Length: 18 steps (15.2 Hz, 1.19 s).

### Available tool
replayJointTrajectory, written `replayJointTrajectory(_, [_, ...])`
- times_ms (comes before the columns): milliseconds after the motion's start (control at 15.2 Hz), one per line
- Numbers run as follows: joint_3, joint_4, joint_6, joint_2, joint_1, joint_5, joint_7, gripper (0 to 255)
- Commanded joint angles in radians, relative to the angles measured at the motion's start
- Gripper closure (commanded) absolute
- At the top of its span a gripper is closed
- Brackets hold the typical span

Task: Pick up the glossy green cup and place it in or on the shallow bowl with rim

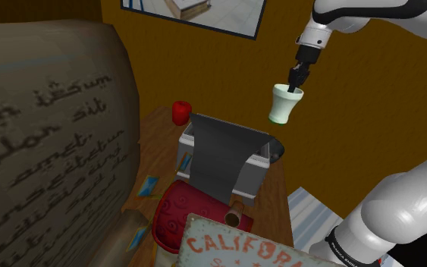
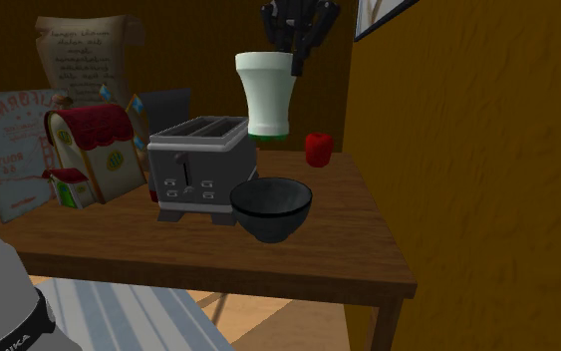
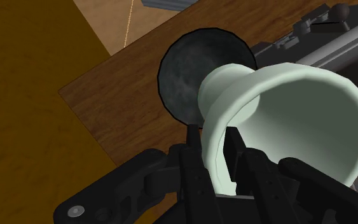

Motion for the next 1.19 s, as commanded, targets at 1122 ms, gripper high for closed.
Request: replayJointTrajectory(1122, [-0.007, -0.258, 0.251, -0.007, -0.006, -0.004, -0.017, 255])
